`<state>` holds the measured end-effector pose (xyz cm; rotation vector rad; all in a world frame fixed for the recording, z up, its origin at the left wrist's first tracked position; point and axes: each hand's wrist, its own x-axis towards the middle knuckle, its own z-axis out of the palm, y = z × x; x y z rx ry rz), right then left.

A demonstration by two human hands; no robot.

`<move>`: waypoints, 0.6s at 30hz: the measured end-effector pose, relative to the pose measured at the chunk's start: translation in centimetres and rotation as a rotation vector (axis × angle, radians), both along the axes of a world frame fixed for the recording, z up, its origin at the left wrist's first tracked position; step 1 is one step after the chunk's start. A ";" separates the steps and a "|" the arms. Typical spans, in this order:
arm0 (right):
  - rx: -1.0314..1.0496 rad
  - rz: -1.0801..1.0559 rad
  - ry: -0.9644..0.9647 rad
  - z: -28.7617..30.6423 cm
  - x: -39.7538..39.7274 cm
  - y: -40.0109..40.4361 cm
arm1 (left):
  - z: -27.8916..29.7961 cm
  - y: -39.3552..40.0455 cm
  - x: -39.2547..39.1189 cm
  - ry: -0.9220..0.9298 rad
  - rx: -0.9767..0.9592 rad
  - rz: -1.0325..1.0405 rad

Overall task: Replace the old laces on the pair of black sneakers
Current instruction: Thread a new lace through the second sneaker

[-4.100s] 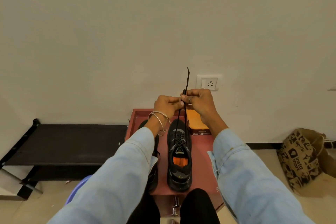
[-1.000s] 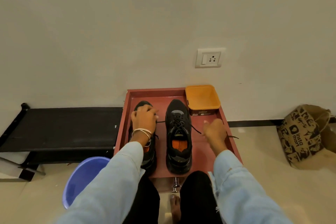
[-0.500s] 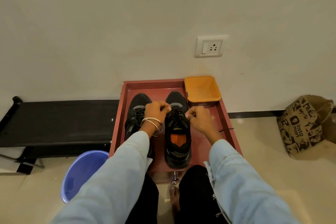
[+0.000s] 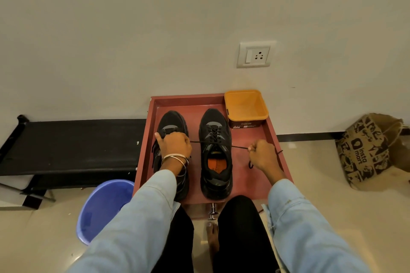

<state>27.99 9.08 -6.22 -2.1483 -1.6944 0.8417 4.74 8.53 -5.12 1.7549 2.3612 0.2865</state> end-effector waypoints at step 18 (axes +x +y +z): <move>0.156 0.222 0.171 0.9 -4.5 0.2 | 0.0 -0.4 4.1 -0.278 -0.029 -0.166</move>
